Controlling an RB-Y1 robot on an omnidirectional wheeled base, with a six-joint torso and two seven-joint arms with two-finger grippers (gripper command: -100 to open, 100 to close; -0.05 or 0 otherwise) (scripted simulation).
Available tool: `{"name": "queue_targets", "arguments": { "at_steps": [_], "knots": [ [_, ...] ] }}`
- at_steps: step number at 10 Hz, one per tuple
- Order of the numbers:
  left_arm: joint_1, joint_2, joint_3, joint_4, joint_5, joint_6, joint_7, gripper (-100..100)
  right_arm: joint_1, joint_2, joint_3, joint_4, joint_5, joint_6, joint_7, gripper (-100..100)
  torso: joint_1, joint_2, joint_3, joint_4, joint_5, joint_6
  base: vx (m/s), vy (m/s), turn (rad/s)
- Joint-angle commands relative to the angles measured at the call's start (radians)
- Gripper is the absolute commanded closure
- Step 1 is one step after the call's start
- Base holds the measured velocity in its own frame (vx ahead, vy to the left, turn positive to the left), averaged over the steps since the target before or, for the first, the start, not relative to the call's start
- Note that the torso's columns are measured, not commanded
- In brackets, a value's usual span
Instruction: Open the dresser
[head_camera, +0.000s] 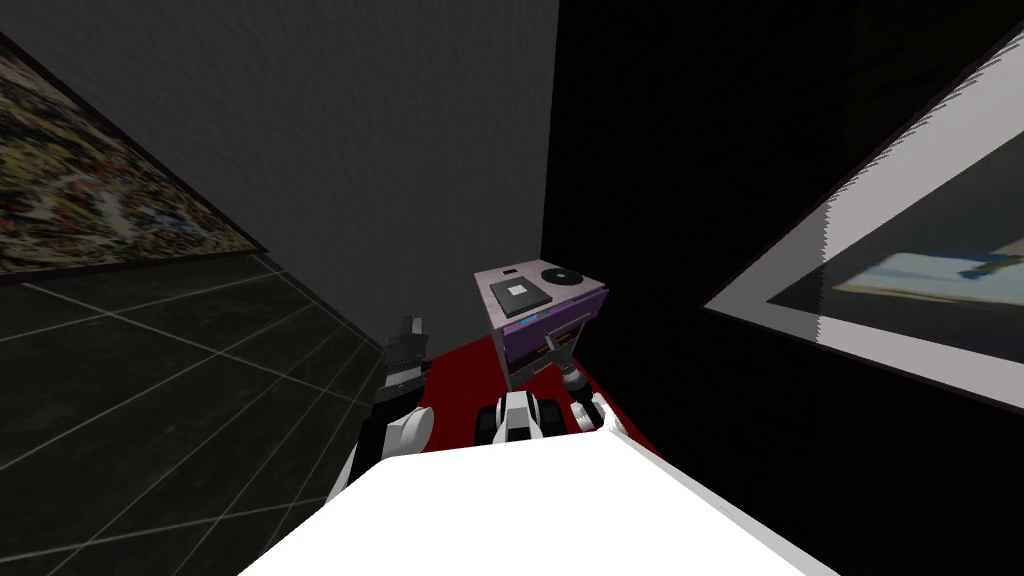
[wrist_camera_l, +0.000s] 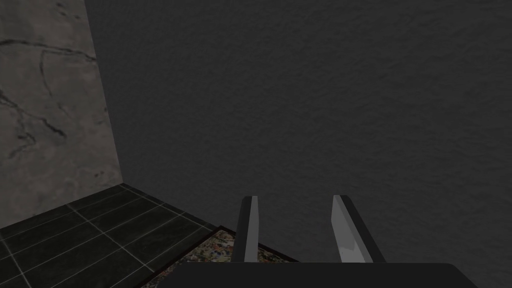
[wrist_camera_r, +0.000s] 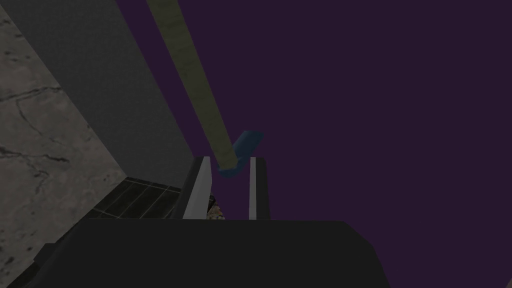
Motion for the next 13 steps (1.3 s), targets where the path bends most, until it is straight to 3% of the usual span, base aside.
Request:
{"name": "queue_targets", "arguments": {
  "at_steps": [1,11,12,13],
  "knots": [
    [0.0,0.0,0.0,0.0,0.0,0.0,0.0,0,-0.004,-0.009,0.0,-0.006,0.001,0.017,-0.016,100,0.001,-0.002,-0.002,0.002,0.001,0.0,-0.081,0.001,-0.016],
    [0.0,0.0,0.0,0.0,0.0,0.0,0.0,0,0.006,-0.03,0.007,-0.046,0.0,0.007,-0.05,100,0.002,0.001,0.0,0.001,0.001,-0.002,-0.159,-0.054,-0.029],
    [0.0,0.0,0.0,0.0,0.0,0.0,0.0,0,-0.019,-0.046,0.008,-0.047,0.005,0.052,-0.078,-100,0.003,0.001,0.0,0.003,0.001,-0.001,-0.132,-0.009,-0.035],
    [0.0,0.0,0.0,0.0,0.0,0.0,0.0,0,-0.032,-0.055,0.007,-0.057,0.006,0.071,-0.094,-100,0.007,-0.005,-0.003,-0.002,0.001,-0.003,-0.071,0.048,-0.027]
  ]
}}
